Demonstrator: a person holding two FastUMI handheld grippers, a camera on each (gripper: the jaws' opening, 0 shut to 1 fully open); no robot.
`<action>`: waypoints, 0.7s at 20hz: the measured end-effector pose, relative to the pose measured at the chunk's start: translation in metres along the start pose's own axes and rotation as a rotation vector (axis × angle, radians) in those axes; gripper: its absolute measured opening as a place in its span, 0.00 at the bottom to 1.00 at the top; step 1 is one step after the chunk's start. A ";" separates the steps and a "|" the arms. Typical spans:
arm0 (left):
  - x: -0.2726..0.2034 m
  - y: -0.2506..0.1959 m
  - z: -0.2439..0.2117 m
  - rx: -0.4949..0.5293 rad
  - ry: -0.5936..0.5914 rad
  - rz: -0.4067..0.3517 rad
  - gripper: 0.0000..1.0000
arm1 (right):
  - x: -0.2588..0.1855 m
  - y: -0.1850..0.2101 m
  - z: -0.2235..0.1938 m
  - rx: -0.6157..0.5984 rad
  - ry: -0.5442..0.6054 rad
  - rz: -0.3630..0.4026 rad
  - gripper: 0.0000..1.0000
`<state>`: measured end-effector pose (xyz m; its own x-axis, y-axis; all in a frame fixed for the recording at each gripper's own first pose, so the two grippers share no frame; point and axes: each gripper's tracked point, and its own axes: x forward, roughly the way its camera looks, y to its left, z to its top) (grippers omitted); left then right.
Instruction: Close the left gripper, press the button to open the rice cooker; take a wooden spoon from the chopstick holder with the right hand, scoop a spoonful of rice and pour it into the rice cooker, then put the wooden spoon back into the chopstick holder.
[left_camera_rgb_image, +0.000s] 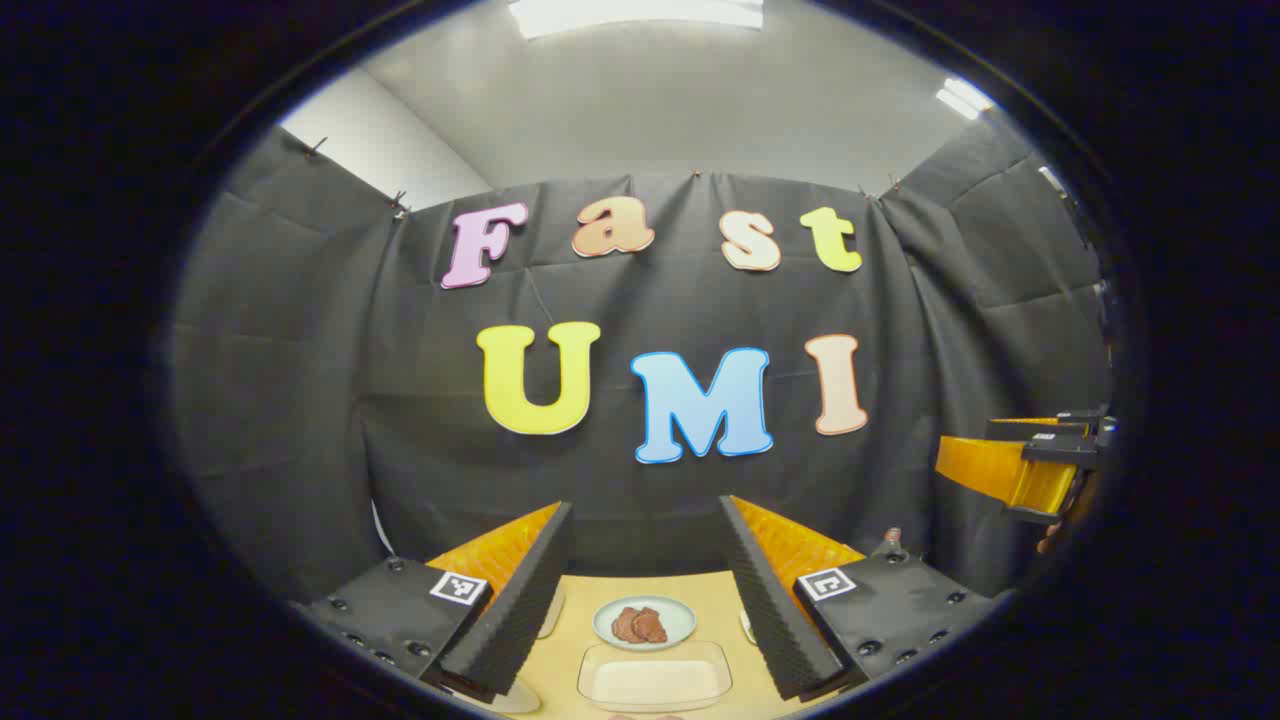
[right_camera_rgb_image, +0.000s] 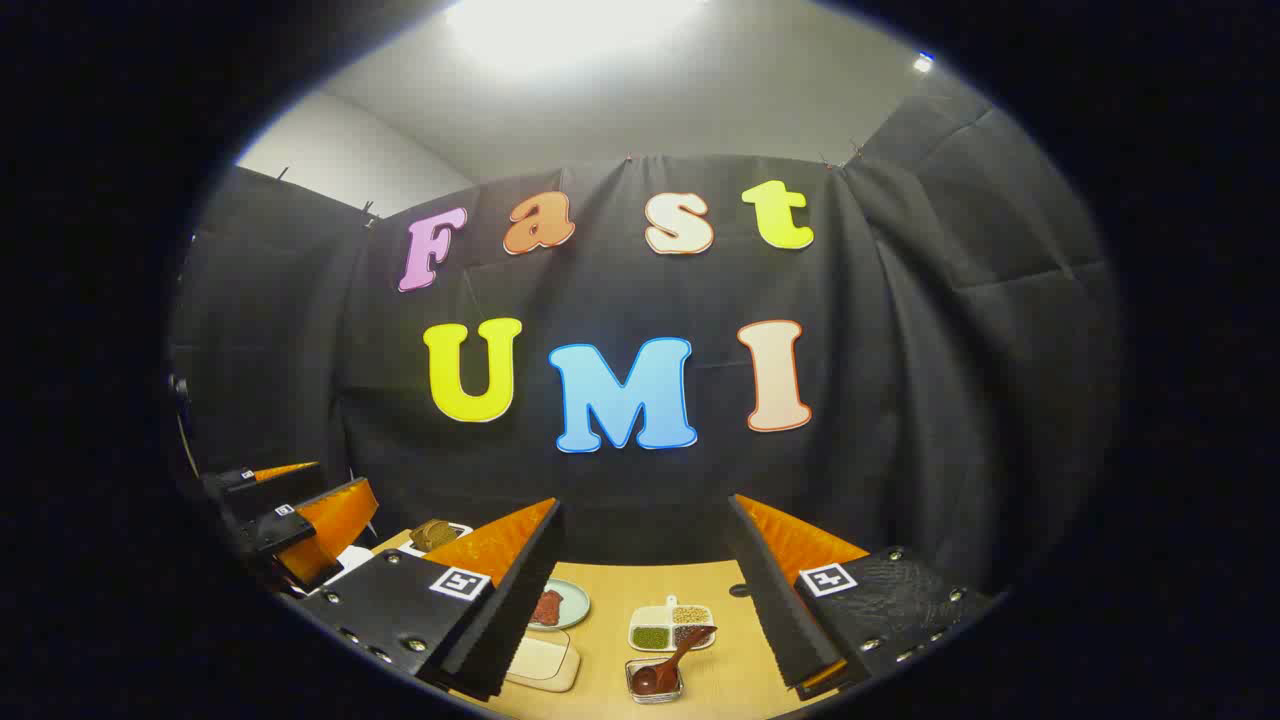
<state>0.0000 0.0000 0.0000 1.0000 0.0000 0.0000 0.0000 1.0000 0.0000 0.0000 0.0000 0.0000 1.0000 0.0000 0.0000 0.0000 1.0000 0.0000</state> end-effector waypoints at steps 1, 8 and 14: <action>0.000 -0.005 -0.007 -0.022 0.013 -0.009 0.95 | 0.002 0.003 0.000 0.002 0.000 0.009 0.97; 0.012 0.016 -0.012 -0.083 0.048 -0.045 0.96 | 0.009 0.014 -0.005 0.009 0.005 -0.023 0.97; 0.019 0.033 -0.014 -0.061 0.056 -0.037 0.96 | 0.019 0.023 -0.010 0.000 0.007 -0.030 0.97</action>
<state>0.0189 0.0335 -0.0135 0.9978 -0.0383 -0.0543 0.0349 0.9975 -0.0617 0.0186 0.0232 -0.0099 0.9995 -0.0296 -0.0069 0.0296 0.9996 -0.0005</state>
